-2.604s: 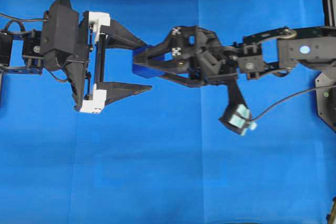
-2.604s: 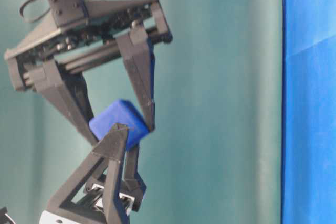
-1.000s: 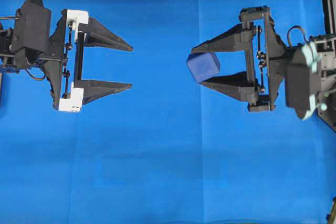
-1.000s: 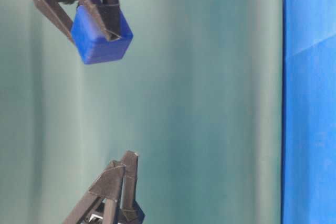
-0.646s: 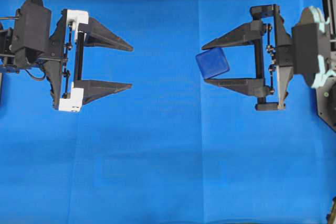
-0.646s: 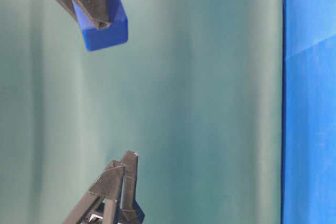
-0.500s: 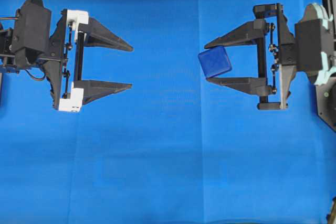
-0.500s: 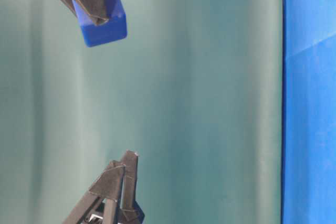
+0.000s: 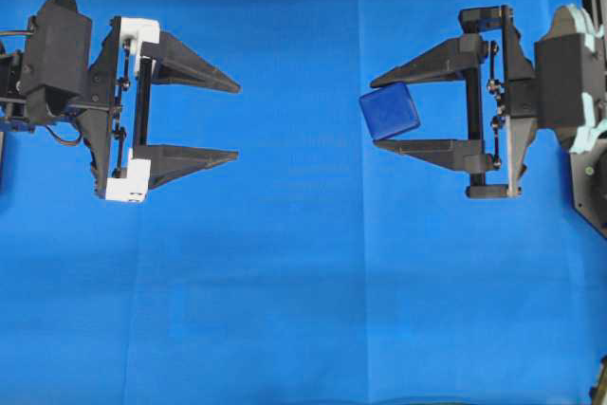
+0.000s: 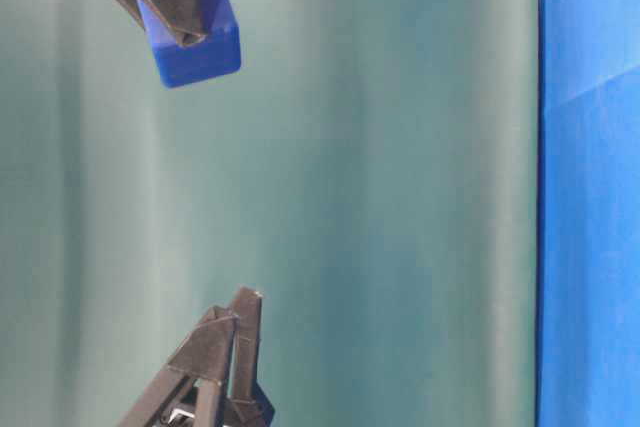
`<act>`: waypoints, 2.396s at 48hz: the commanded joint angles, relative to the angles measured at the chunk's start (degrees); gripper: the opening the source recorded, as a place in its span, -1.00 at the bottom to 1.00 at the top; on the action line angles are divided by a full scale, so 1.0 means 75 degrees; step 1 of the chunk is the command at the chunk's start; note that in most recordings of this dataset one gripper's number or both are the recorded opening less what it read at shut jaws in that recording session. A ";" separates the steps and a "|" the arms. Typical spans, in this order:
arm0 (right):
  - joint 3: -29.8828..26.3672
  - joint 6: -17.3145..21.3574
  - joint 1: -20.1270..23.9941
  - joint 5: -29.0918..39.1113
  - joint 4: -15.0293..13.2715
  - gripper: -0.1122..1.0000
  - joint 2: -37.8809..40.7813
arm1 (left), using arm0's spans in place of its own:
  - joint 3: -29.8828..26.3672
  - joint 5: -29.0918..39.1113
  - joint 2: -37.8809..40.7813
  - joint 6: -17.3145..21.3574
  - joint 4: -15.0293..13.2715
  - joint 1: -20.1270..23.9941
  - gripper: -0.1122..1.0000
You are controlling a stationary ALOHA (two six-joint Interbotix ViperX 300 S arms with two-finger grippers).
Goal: Handover the blue block to the right arm after grasping it with the left arm, then place it in the designated position.
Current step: 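Retract the right gripper holding the cube toward the right side, then rotate the right gripper and lower the cube toward the table center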
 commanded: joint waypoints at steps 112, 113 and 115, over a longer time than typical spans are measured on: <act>-0.0117 0.0047 0.0516 0.2379 0.1242 -0.05 0.0082 | -0.0152 -0.0070 -0.0129 -0.0012 0.0012 -0.0035 0.88; -0.0117 0.0047 0.0516 0.2391 0.1242 -0.05 0.0070 | -0.0152 -0.0070 -0.0129 0.0000 0.0012 -0.0035 0.88; -0.0117 0.0047 0.0516 0.2379 0.1242 -0.05 0.0070 | -0.0152 -0.0070 -0.0129 0.0000 0.0012 -0.0035 0.88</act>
